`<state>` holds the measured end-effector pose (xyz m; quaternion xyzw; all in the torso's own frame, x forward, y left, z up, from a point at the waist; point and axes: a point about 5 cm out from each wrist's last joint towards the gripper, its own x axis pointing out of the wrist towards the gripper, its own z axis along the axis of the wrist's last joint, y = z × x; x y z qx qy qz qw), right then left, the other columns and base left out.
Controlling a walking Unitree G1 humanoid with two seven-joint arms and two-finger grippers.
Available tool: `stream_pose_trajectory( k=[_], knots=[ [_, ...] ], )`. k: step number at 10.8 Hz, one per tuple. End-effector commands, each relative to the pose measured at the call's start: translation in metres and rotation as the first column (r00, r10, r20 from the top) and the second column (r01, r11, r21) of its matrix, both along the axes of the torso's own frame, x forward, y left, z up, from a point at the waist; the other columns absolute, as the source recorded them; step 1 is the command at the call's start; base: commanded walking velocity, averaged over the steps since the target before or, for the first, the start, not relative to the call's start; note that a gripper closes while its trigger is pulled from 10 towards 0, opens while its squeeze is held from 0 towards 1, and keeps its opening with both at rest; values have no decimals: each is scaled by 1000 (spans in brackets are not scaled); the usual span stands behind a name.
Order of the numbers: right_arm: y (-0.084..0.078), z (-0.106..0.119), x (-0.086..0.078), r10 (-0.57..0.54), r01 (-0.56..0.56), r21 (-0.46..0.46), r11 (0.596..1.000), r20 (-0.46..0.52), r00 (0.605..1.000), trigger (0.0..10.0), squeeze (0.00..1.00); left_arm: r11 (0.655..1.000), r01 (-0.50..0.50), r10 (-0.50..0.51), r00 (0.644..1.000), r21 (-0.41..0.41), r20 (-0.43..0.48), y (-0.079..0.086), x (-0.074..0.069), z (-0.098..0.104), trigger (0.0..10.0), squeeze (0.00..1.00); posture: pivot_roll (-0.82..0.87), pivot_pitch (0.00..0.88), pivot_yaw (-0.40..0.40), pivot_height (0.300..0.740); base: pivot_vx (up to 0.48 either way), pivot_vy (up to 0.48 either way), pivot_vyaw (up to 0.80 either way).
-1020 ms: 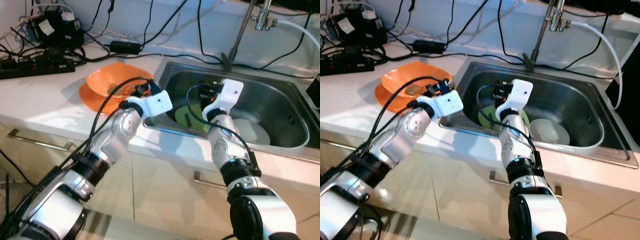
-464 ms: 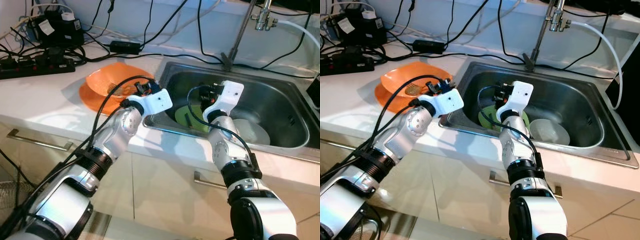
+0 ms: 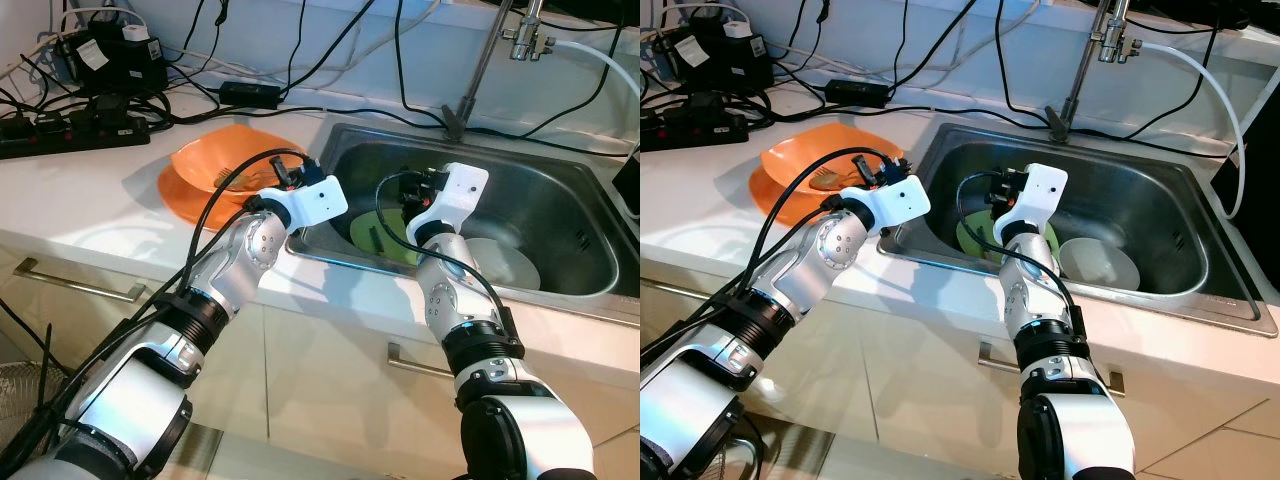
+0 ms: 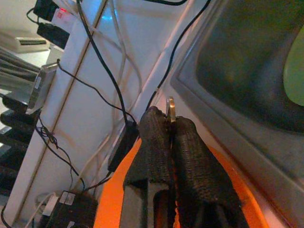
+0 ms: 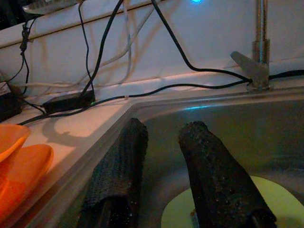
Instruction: Kitchen organization
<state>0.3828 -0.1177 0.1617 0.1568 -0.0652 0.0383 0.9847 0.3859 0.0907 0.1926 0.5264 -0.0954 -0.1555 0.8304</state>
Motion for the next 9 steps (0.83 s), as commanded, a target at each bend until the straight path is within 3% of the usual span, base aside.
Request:
stream_pose_trajectory(
  k=[1,2,6,7,8,9],
  knots=[
    [-3,4,0,-11,11,1,1000,12,1000,10000,0,1000,9,-9,999,-8,34,-3,3,10,0,0,232,0,-53,740,0,0,0],
    [-3,3,0,-11,11,1,1000,9,1000,10000,0,1000,12,-12,999,-3,39,-4,2,12,10000,0,232,0,-55,740,0,0,0],
    [-3,3,0,-11,11,-1,1000,7,1000,10000,0,1000,26,-26,995,0,99,-4,-5,25,10000,0,237,0,-56,740,0,0,0],
    [-2,2,0,-8,8,0,1000,7,1000,10000,0,999,26,-29,992,23,119,-4,-7,28,7765,0,238,0,-56,740,0,0,0],
    [-1,2,0,-3,3,0,1000,6,1000,10000,0,999,25,-30,990,42,137,-4,-9,32,0,0,240,0,-55,740,0,0,0],
    [1,3,0,0,0,1,1000,6,1000,10000,0,998,27,-35,988,55,150,-5,-10,35,0,0,245,0,-58,740,0,0,0]
  ],
)
